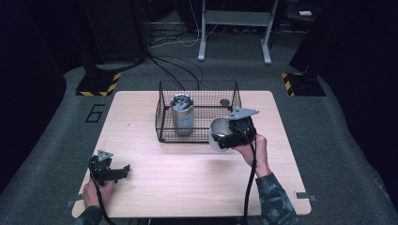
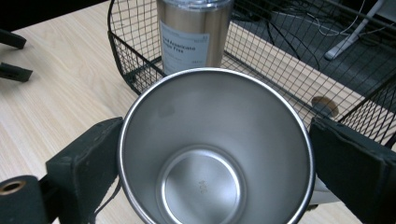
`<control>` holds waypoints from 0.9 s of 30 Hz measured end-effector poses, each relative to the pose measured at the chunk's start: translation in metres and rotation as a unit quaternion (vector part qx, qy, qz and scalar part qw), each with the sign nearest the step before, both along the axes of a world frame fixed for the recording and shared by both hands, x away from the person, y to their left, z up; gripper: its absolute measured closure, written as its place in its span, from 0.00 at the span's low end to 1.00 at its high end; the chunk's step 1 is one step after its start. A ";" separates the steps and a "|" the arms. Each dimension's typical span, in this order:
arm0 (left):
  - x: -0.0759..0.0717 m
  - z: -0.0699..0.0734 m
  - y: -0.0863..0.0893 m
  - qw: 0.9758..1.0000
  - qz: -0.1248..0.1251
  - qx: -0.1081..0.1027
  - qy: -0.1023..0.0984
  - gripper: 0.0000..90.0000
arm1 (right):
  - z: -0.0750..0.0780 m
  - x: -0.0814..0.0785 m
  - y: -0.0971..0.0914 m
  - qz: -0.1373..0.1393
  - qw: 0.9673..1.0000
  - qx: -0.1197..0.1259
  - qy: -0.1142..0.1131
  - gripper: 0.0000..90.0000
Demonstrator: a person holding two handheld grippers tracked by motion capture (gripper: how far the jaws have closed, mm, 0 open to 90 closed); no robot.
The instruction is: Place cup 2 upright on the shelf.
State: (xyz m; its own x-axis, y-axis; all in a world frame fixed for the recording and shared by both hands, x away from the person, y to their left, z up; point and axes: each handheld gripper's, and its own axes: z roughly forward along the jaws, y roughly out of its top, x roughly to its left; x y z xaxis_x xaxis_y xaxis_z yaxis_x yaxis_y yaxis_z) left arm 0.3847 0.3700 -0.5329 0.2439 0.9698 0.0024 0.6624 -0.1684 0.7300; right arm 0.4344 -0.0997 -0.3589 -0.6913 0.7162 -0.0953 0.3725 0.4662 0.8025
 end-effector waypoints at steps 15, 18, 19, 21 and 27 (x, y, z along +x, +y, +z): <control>0.000 0.000 0.000 1.000 0.000 0.001 0.000 0.00 | 0.014 0.017 0.007 0.003 1.000 -0.003 0.000 0.06; 0.000 0.000 0.000 1.000 0.000 0.000 0.000 0.00 | 0.016 0.021 0.009 0.003 1.000 -0.003 -0.001 0.06; 0.000 0.000 0.000 1.000 0.000 0.000 0.000 0.00 | 0.016 0.021 0.009 0.003 1.000 -0.003 -0.001 0.06; 0.000 0.000 0.000 1.000 0.000 0.000 -0.001 0.00 | 0.018 0.024 0.010 0.002 1.000 -0.001 -0.005 0.06; 0.000 0.000 0.000 1.000 0.000 0.000 0.000 0.00 | 0.024 0.033 0.013 0.000 1.000 -0.002 0.000 0.06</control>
